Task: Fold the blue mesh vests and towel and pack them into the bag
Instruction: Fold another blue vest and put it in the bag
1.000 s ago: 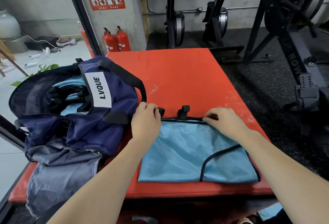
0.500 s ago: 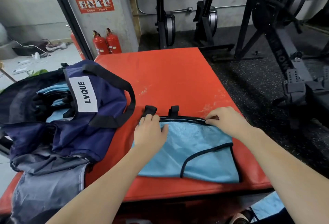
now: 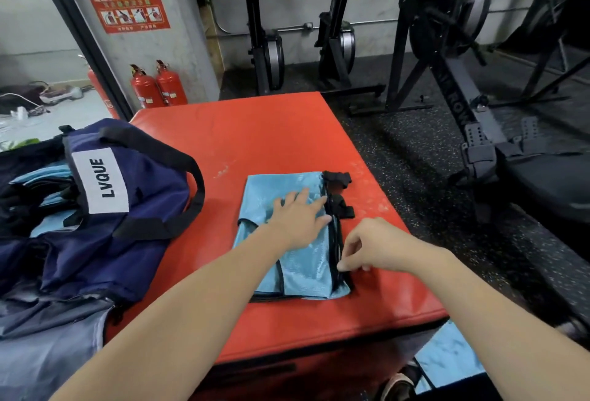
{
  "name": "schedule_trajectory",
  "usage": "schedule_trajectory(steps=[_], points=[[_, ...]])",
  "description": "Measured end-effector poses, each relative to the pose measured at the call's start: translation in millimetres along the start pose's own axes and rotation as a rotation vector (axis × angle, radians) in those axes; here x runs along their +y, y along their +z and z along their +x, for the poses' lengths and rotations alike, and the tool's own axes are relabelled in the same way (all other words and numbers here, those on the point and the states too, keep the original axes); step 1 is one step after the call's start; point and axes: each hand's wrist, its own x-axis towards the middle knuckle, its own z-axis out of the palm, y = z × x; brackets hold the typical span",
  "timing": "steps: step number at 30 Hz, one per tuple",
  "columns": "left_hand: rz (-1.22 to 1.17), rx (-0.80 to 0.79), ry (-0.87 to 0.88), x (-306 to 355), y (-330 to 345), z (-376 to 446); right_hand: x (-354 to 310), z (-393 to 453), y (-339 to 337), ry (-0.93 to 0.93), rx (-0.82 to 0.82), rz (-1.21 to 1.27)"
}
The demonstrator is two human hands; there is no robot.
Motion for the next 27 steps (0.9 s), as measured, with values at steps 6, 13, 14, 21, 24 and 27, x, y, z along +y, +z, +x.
schedule_trajectory(steps=[6,13,14,21,24,27], points=[[-0.122,0.133,0.030,-19.1,-3.8,-60.8,-3.8,-19.9,4.1,-0.140,0.172,0.042],[-0.274,0.228,0.117,-67.8,20.5,-162.2,-24.4,-35.7,40.8,-0.311,0.062,-0.252],[-0.286,0.210,0.108,-73.4,24.1,-169.2,-25.6,-36.6,44.7,-0.316,0.062,-0.301],[-0.361,0.218,0.092,-88.3,28.6,-181.7,-27.9,-28.4,60.4,-0.299,0.224,-0.502],[-0.344,0.212,0.047,-78.4,20.2,-186.2,-31.2,-31.1,56.9,-0.176,0.274,-0.139],[-0.275,0.209,0.003,-67.8,13.6,-188.2,-31.9,-31.9,54.2,-0.140,0.274,0.033]])
